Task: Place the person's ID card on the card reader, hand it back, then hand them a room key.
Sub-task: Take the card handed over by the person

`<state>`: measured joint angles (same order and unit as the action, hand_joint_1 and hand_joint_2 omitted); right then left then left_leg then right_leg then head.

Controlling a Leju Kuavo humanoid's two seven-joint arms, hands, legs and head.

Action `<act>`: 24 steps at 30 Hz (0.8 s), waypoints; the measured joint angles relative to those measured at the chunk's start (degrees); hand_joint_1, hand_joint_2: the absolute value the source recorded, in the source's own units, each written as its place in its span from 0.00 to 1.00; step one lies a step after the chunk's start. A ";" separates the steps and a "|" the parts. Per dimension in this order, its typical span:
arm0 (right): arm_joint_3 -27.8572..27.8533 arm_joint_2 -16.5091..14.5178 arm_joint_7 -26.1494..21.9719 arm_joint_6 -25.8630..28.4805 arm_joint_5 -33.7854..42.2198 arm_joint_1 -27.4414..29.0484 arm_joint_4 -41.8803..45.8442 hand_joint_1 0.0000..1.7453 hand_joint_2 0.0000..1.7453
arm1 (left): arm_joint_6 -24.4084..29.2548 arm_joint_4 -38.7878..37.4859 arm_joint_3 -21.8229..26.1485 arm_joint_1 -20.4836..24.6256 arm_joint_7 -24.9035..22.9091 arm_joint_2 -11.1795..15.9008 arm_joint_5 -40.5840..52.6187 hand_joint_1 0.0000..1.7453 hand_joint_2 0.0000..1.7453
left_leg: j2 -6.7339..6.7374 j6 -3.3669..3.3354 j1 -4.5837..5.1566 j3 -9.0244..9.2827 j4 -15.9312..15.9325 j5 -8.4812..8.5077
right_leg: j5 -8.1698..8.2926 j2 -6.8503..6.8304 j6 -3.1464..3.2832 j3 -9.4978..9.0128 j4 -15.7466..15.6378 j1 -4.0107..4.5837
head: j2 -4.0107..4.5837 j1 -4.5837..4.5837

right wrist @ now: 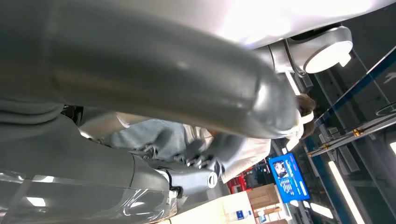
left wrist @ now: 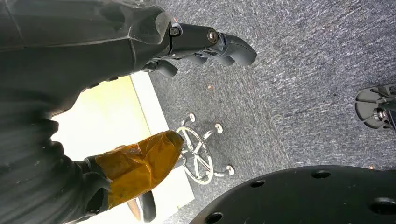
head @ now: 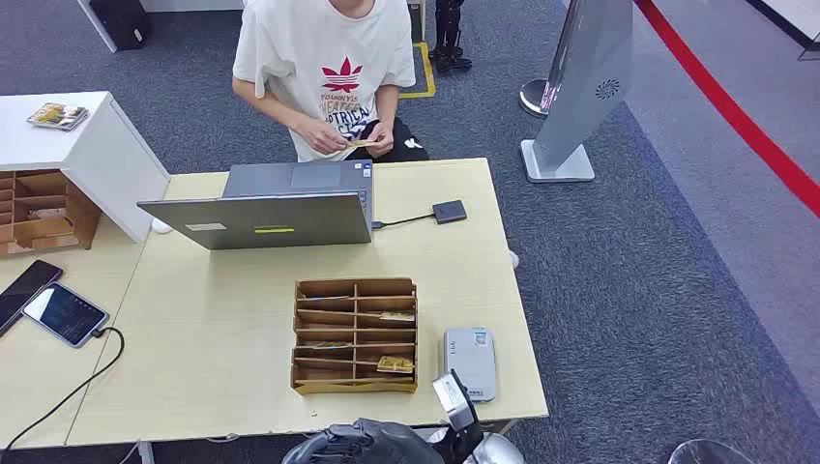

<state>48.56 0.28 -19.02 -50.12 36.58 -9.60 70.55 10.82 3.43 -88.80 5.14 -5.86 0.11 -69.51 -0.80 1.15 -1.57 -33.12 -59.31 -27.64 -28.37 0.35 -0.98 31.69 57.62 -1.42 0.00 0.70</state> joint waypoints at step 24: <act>-4.98 0.39 -2.63 25.70 -19.31 2.57 15.20 0.00 1.00 | 0.62 0.00 0.01 -0.32 0.27 -0.14 -3.32 0.00 1.00 | 0.00 0.00 0.00 -0.02 0.00 0.00 | 0.00 0.00 0.00 0.01 0.00 0.00 | 0.00 0.01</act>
<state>43.57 0.67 -21.65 -24.42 17.26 -7.03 85.76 11.44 3.43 -88.80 4.82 -5.59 -0.03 -72.83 -0.80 1.15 -1.57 -33.14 -59.31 -27.64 -28.37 0.35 -0.98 31.70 57.62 -1.42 0.00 0.70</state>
